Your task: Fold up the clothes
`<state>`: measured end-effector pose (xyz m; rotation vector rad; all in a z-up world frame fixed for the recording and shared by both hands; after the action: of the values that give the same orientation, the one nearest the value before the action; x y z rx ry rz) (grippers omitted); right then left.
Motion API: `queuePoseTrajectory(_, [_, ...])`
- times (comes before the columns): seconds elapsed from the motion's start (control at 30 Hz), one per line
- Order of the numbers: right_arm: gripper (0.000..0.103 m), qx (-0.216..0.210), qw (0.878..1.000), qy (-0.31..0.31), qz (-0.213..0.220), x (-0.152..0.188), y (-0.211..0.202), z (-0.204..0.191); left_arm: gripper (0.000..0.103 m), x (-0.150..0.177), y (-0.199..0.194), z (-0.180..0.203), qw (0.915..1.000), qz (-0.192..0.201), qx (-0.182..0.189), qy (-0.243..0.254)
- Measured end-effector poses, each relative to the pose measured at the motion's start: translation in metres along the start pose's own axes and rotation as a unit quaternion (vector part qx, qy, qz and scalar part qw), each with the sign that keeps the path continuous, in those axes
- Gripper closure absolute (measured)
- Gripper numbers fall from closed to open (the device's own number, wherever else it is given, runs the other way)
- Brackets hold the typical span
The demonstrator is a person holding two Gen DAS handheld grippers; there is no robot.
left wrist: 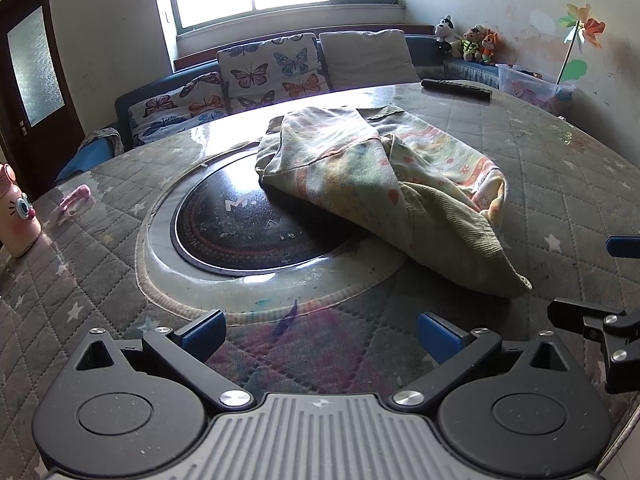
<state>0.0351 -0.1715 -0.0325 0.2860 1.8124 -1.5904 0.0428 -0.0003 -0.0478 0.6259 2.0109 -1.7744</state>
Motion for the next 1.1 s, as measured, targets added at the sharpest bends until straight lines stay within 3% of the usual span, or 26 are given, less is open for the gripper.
queuePoseTrajectory(1.1, [0.000,-0.016,1.000,-0.011,-0.020,0.004,0.001,-0.014,0.000,0.007,0.005,0.009,0.9997,-0.020,-0.003,0.011])
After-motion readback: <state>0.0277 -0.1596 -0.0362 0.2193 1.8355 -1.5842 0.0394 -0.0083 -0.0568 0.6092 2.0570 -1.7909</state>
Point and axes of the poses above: each gripper's, at about its wrist camera, not at the fingertips, and y roughly the way its jaws point, z to its right, x to its underside, the point moved 7 cm from there along y, roughly the way its jaws point, and after that the axes turned 13 degrees about -z, right-handed, at the moved point
